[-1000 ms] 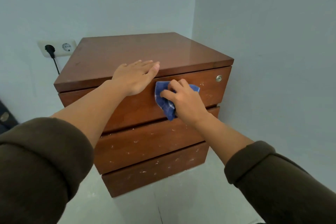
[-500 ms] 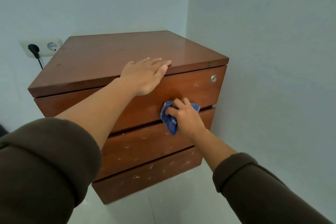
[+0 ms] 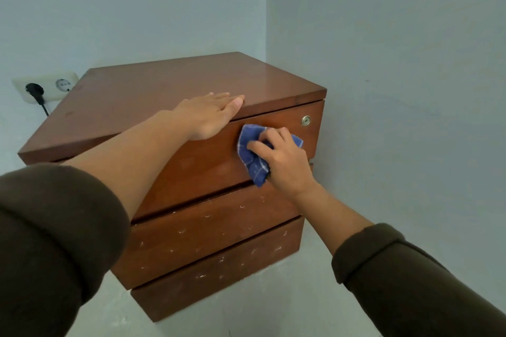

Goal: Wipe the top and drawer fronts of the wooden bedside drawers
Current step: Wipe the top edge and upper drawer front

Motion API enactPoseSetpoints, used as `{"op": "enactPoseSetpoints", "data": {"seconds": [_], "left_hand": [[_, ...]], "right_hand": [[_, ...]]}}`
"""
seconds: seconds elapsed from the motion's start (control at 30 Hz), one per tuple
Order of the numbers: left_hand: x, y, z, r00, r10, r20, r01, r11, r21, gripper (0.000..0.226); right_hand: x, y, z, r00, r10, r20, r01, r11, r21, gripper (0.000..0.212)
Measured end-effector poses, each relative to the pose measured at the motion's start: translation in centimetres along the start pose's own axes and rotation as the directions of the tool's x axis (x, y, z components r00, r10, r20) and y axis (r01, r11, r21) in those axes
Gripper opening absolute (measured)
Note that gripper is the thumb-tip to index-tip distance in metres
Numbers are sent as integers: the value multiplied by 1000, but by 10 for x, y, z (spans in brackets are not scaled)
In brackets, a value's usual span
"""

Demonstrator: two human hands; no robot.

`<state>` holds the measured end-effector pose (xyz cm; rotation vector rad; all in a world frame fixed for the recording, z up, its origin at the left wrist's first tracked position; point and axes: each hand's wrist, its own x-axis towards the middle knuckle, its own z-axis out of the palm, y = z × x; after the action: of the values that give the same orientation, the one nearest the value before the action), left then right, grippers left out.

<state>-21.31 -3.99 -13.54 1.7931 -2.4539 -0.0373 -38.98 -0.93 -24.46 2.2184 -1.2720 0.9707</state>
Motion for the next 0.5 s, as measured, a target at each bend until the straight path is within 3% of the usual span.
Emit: {"op": "enactPoseSetpoints", "data": {"seconds": [0.1,0.23,0.5], "left_hand": [[17,16,-2,999,20,50,-20,1000,-10,56],[29,31,5,998,62,25,-62,998,8,53],[27,34,8,998,59,-15,-59,998,25,53]], "right_hand": [[29,15,-16,989,7,-148,-23,994,-103,29],[26,22,-6,987,-17,-160,5,997,-76,28],[-61,40,66,981,53,189,-50,999,-17,41]]}}
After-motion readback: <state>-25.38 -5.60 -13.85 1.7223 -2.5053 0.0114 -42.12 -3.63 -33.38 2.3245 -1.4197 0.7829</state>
